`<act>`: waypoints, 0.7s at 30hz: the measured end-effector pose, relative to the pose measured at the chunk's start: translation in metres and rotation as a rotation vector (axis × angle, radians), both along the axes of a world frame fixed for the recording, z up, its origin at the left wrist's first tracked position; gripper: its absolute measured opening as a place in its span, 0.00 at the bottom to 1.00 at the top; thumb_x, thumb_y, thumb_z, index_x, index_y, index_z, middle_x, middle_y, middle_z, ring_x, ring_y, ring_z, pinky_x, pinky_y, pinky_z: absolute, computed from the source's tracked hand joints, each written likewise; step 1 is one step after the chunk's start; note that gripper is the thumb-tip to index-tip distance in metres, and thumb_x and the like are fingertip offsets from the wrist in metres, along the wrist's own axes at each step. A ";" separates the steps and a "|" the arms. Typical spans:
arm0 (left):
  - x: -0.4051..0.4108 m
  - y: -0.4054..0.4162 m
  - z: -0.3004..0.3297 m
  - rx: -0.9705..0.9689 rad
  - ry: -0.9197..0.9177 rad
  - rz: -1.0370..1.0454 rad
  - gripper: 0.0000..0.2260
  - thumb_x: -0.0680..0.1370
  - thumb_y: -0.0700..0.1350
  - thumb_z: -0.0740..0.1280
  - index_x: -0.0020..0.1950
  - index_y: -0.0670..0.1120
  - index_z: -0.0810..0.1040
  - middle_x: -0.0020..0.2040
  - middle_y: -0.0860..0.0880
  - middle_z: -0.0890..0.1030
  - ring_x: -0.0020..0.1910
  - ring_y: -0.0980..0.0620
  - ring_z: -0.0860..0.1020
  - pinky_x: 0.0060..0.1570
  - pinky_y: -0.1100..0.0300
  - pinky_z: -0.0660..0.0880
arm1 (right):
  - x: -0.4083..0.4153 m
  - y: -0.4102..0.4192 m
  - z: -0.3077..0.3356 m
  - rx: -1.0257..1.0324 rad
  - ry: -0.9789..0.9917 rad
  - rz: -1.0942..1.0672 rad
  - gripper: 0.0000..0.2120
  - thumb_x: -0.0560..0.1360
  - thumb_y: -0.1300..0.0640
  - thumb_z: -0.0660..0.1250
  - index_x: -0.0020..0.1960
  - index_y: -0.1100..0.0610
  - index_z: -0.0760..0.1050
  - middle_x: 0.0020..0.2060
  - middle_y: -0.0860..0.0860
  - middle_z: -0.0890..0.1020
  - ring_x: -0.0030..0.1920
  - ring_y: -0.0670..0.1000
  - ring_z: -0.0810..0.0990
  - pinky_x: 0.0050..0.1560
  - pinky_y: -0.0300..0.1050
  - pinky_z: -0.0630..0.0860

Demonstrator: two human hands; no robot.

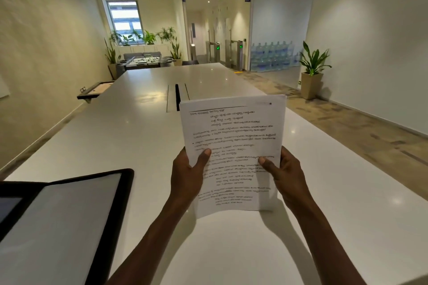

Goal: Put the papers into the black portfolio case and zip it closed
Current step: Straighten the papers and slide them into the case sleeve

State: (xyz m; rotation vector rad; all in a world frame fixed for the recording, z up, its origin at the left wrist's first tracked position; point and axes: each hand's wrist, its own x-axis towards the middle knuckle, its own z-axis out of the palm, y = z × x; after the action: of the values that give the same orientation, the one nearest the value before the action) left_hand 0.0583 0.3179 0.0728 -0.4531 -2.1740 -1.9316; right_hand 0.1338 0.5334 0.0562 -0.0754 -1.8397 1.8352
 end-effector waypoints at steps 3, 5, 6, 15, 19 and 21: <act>0.000 0.002 0.000 0.013 -0.003 0.008 0.12 0.78 0.54 0.66 0.58 0.50 0.77 0.48 0.54 0.84 0.43 0.56 0.84 0.36 0.63 0.81 | -0.002 -0.004 0.001 0.002 0.002 -0.030 0.14 0.76 0.60 0.69 0.61 0.51 0.77 0.52 0.47 0.86 0.49 0.51 0.86 0.46 0.46 0.82; 0.000 0.002 0.004 0.018 0.006 0.002 0.12 0.78 0.54 0.66 0.58 0.50 0.76 0.48 0.54 0.84 0.43 0.56 0.84 0.36 0.64 0.80 | -0.003 -0.004 0.005 0.006 0.011 -0.044 0.14 0.76 0.60 0.69 0.61 0.52 0.77 0.52 0.47 0.86 0.48 0.51 0.86 0.45 0.46 0.83; 0.000 0.002 0.006 0.021 0.014 -0.002 0.12 0.78 0.54 0.66 0.58 0.50 0.76 0.48 0.54 0.84 0.43 0.57 0.84 0.36 0.63 0.81 | -0.003 -0.004 0.008 0.005 0.020 -0.045 0.14 0.76 0.60 0.69 0.61 0.52 0.77 0.52 0.47 0.86 0.47 0.50 0.86 0.44 0.45 0.83; 0.000 -0.003 -0.003 -0.001 -0.013 -0.006 0.13 0.74 0.55 0.71 0.56 0.54 0.77 0.48 0.55 0.84 0.41 0.57 0.84 0.36 0.61 0.81 | -0.001 -0.006 0.008 0.006 0.012 -0.045 0.17 0.73 0.59 0.72 0.61 0.51 0.77 0.53 0.47 0.85 0.50 0.49 0.85 0.48 0.46 0.82; 0.003 -0.001 0.000 0.007 0.018 -0.005 0.10 0.75 0.52 0.70 0.55 0.56 0.77 0.47 0.57 0.84 0.41 0.61 0.83 0.33 0.68 0.78 | -0.002 -0.008 0.010 0.013 0.017 -0.058 0.16 0.75 0.60 0.71 0.61 0.52 0.76 0.53 0.47 0.85 0.50 0.48 0.85 0.47 0.45 0.82; 0.000 -0.001 0.001 0.006 0.021 -0.007 0.09 0.75 0.53 0.70 0.54 0.57 0.77 0.47 0.57 0.84 0.42 0.61 0.83 0.34 0.68 0.78 | -0.001 -0.007 0.012 0.019 0.027 -0.054 0.16 0.75 0.60 0.71 0.61 0.51 0.76 0.53 0.46 0.85 0.49 0.47 0.85 0.43 0.40 0.82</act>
State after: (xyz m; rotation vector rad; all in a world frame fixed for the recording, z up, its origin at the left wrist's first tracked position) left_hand 0.0586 0.3166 0.0739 -0.4786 -2.1562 -1.9270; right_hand 0.1323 0.5265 0.0680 -0.0926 -1.8187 1.7732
